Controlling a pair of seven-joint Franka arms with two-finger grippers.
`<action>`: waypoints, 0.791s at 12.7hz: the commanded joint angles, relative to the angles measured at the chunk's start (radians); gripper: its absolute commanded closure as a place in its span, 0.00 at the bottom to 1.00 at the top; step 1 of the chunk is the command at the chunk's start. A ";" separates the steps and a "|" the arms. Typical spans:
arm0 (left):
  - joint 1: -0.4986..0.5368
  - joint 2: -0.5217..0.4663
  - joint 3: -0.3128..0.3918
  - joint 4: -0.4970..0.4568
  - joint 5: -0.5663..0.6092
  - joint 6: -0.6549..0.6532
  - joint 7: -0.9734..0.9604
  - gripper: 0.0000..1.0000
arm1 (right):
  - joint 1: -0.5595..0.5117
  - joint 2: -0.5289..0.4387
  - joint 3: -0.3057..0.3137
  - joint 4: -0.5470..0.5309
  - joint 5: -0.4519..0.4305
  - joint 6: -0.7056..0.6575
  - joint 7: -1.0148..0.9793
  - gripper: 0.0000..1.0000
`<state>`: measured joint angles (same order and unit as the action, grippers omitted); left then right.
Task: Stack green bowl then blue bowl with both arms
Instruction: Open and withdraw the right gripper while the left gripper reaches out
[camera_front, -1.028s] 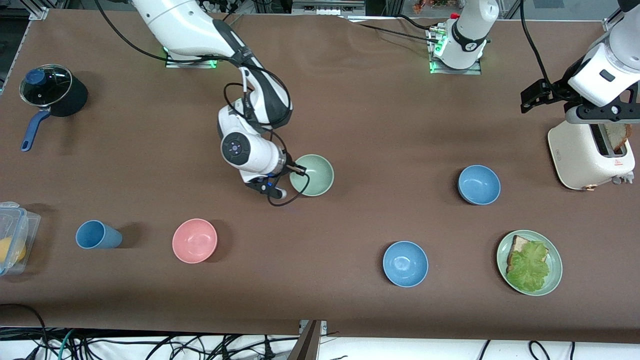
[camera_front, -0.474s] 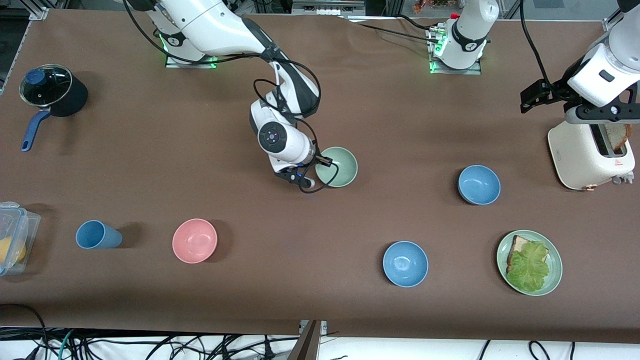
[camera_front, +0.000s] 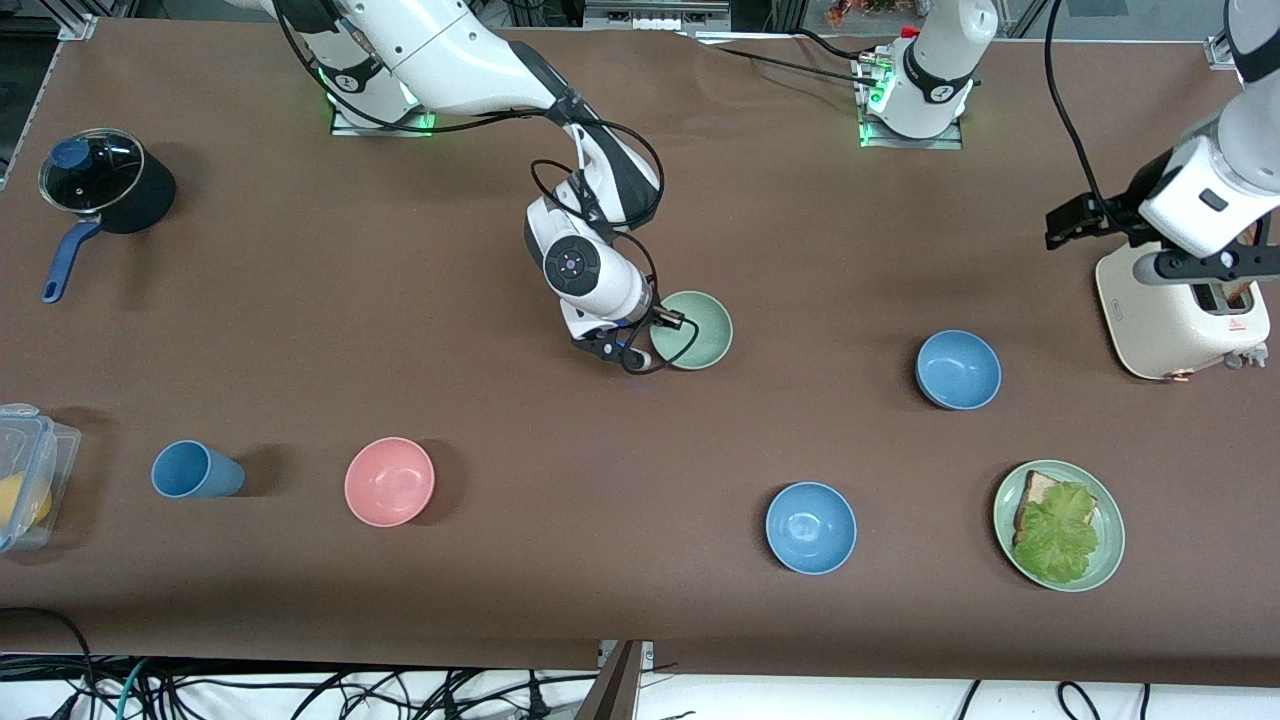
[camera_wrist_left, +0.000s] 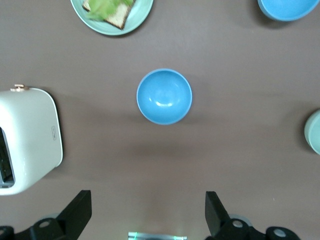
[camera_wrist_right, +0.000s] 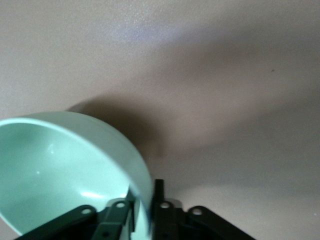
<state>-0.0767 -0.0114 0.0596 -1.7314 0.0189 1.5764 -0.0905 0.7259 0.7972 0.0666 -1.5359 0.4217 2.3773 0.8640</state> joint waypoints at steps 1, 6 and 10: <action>0.002 -0.001 -0.003 0.018 -0.002 0.013 0.011 0.00 | -0.002 -0.018 -0.019 0.054 -0.027 -0.044 -0.010 0.00; 0.003 -0.001 -0.003 -0.011 -0.004 0.063 0.012 0.00 | -0.169 -0.068 -0.024 0.298 -0.188 -0.537 -0.216 0.00; 0.002 0.001 -0.004 -0.007 -0.013 0.077 0.012 0.00 | -0.302 -0.177 -0.096 0.295 -0.274 -0.668 -0.540 0.00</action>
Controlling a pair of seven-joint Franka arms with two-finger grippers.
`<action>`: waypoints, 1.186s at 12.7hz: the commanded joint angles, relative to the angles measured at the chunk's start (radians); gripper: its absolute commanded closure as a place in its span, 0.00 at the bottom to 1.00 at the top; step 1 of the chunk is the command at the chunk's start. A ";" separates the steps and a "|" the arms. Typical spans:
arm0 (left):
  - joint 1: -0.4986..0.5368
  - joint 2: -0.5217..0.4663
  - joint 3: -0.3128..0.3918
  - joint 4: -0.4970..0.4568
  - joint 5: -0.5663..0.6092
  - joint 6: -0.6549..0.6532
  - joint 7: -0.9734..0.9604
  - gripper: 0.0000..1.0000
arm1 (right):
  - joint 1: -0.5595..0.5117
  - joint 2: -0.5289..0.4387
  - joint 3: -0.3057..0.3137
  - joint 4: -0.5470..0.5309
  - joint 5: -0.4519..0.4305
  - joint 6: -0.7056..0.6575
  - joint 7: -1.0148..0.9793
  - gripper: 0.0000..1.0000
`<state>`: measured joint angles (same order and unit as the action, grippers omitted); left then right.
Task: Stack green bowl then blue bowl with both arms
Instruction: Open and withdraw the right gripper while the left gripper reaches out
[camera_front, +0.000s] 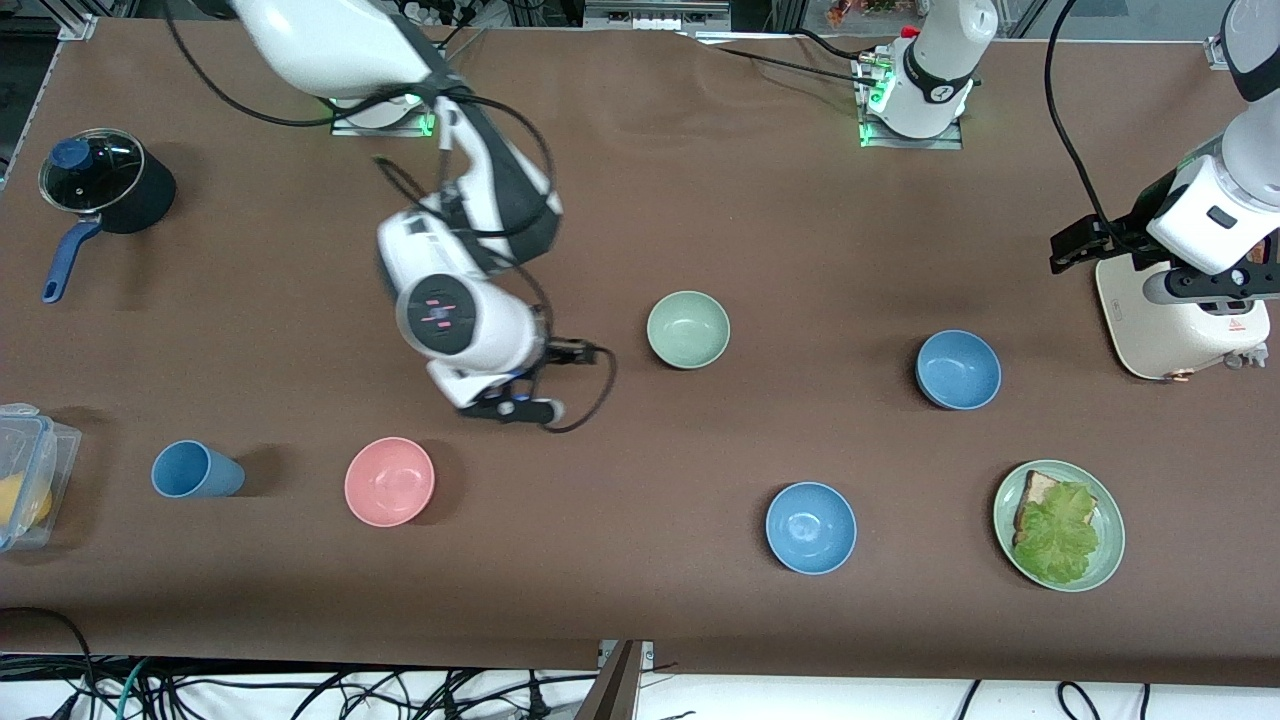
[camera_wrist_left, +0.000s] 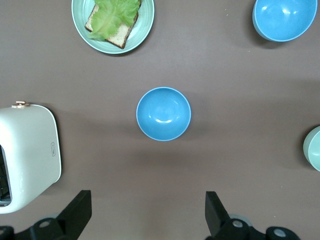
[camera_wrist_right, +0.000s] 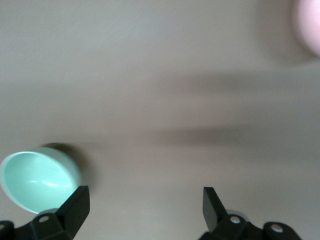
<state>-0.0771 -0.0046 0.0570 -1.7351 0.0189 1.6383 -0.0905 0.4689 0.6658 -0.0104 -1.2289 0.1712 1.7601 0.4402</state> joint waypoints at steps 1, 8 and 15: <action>0.002 -0.005 -0.002 0.003 -0.013 0.014 0.014 0.00 | -0.074 -0.066 -0.046 -0.012 -0.024 -0.056 -0.167 0.00; 0.017 0.029 0.001 -0.030 -0.005 0.046 0.012 0.00 | -0.151 -0.141 -0.204 -0.011 -0.022 -0.140 -0.326 0.00; 0.046 0.051 0.004 -0.245 -0.004 0.309 0.012 0.00 | -0.308 -0.285 -0.286 -0.062 -0.027 -0.179 -0.561 0.00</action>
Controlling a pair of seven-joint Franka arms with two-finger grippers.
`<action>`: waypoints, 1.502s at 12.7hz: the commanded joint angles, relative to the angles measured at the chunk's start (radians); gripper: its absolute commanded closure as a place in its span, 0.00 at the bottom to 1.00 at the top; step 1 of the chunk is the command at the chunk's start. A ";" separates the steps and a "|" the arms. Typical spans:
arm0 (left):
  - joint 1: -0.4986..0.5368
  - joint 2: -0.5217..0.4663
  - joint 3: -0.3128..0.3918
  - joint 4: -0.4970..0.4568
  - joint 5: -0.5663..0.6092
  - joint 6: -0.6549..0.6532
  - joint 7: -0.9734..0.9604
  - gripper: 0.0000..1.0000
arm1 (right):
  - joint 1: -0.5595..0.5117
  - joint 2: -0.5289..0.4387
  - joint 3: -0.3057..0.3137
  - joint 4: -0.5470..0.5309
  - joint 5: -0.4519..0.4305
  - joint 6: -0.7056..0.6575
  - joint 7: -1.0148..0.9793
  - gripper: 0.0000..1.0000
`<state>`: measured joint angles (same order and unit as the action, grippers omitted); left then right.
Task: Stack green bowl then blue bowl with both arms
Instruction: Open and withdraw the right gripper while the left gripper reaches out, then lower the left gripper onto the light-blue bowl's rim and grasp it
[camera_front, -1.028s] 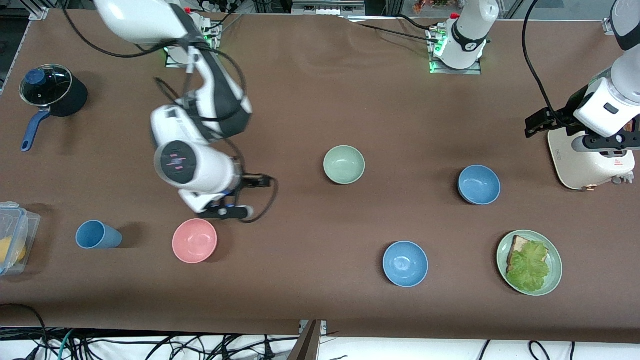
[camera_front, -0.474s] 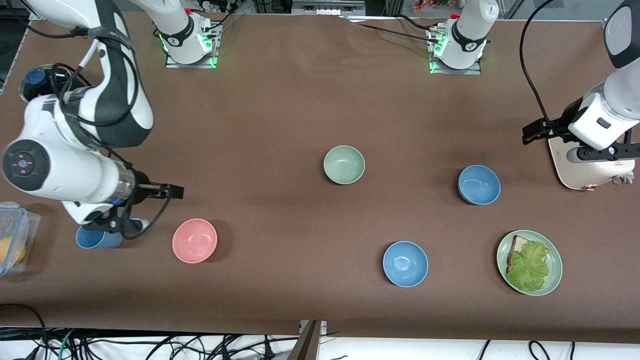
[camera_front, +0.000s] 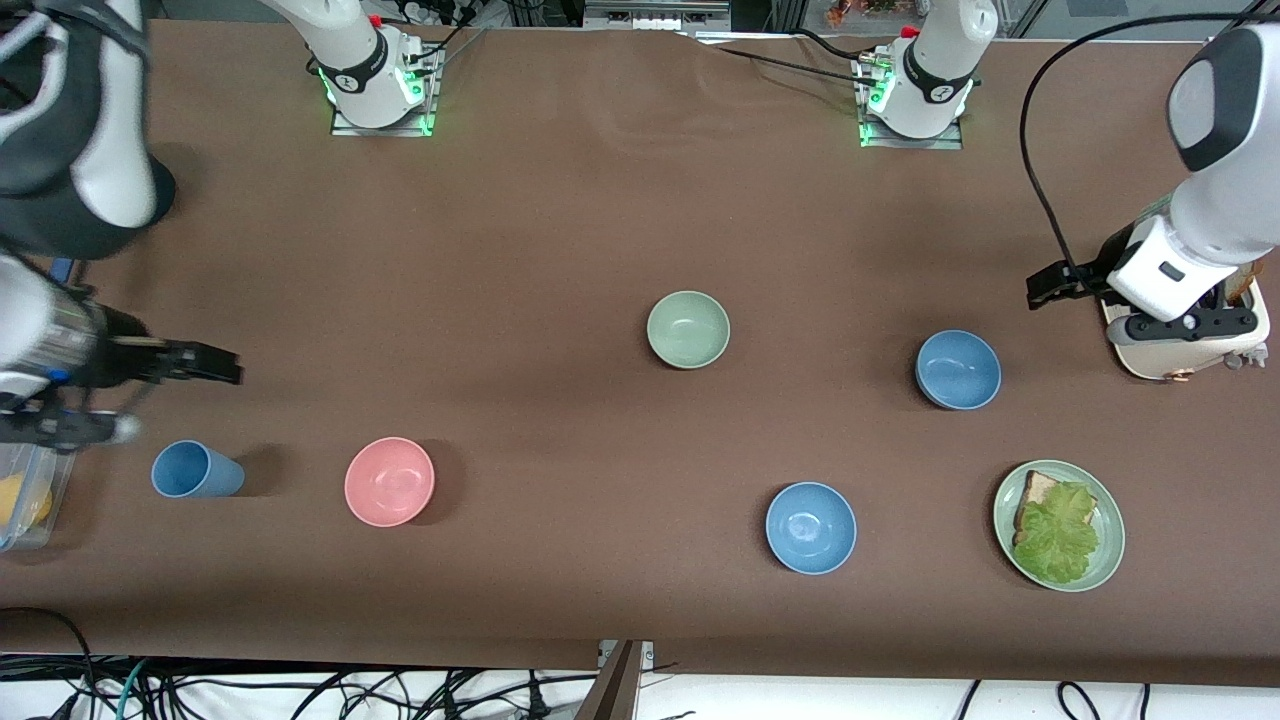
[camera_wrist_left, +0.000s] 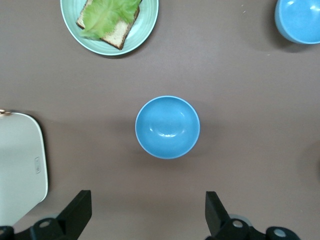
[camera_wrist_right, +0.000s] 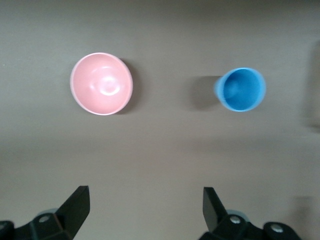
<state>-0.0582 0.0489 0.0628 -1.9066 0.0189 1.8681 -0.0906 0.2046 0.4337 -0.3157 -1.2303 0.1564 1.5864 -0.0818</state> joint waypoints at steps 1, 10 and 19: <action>0.037 0.012 -0.001 -0.109 -0.004 0.135 0.014 0.00 | -0.053 -0.073 0.026 -0.092 -0.038 0.001 -0.044 0.00; 0.051 0.189 0.017 -0.373 -0.004 0.580 0.051 0.00 | -0.151 -0.246 0.116 -0.190 -0.142 -0.003 -0.069 0.00; 0.051 0.307 0.028 -0.353 -0.005 0.711 0.051 0.42 | -0.165 -0.254 0.225 -0.204 -0.198 -0.029 0.004 0.00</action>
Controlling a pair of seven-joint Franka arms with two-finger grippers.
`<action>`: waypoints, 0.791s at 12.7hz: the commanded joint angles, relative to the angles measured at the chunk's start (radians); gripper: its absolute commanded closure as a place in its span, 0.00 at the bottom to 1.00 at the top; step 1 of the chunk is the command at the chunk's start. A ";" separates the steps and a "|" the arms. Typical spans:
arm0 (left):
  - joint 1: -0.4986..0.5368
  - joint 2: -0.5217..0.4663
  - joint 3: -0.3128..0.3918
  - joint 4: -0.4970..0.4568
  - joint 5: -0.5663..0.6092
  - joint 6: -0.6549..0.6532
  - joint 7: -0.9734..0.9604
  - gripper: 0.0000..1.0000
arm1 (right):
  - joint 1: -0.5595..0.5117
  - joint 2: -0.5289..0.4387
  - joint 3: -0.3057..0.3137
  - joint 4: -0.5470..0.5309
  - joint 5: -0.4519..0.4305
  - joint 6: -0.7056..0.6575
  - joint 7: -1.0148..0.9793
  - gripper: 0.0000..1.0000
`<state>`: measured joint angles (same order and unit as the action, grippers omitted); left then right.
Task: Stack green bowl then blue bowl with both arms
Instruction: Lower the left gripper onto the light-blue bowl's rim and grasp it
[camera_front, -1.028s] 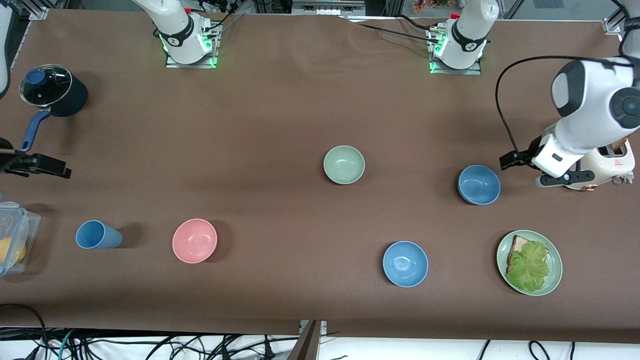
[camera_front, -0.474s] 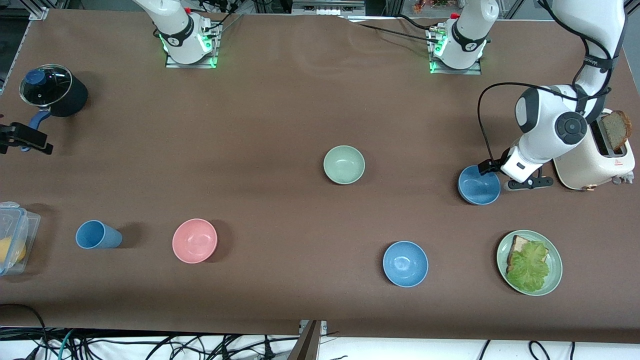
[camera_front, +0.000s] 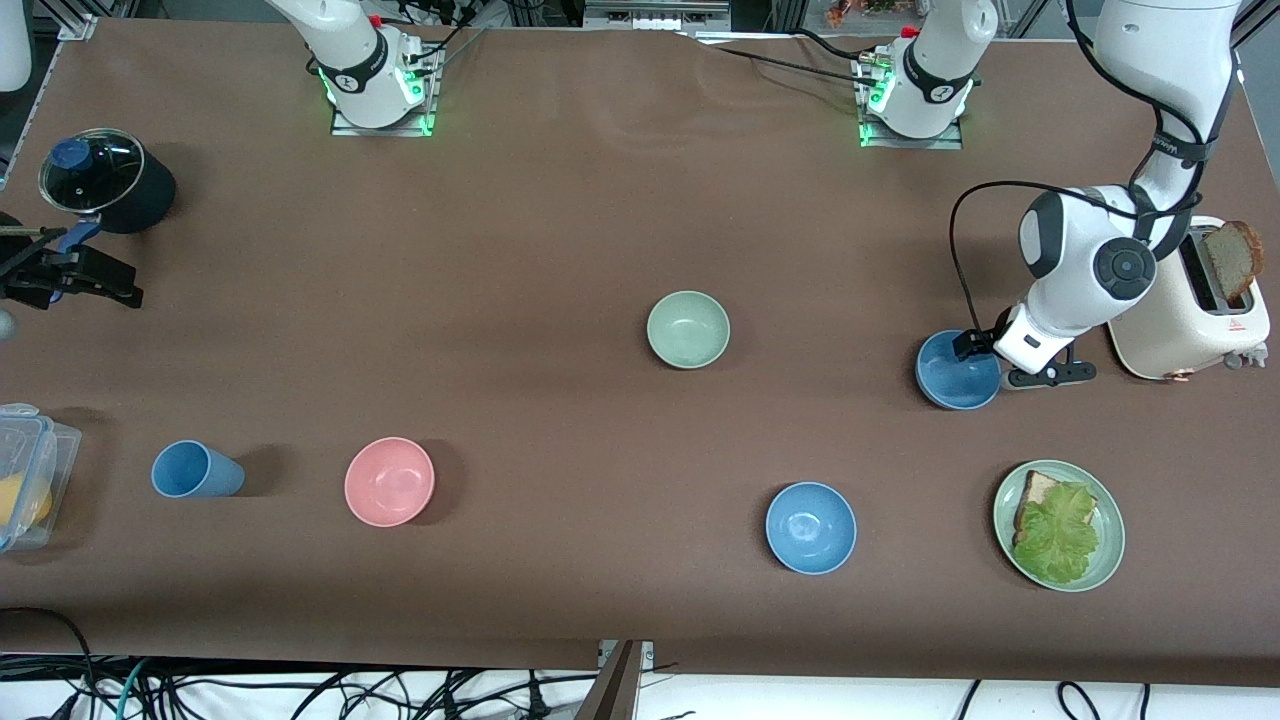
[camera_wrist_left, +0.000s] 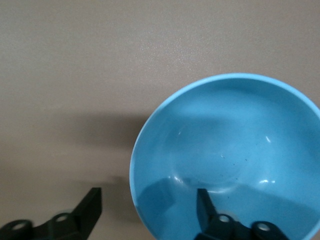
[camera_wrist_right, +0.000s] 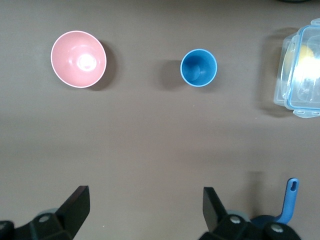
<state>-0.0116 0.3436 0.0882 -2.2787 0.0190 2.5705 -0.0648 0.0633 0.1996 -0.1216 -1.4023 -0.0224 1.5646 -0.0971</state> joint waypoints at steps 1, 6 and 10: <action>0.002 0.018 0.002 0.019 -0.005 0.008 0.025 0.74 | -0.022 -0.019 0.030 -0.026 -0.020 -0.009 0.014 0.00; -0.005 0.018 0.002 0.048 -0.007 0.002 0.022 1.00 | -0.016 -0.016 0.033 -0.020 -0.022 -0.011 0.011 0.00; 0.001 -0.070 -0.005 0.083 -0.046 -0.151 0.101 1.00 | -0.016 -0.005 0.031 -0.017 -0.062 -0.009 0.010 0.00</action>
<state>-0.0133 0.3321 0.0863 -2.2195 0.0155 2.5196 -0.0305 0.0628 0.2016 -0.1068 -1.4099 -0.0529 1.5607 -0.0947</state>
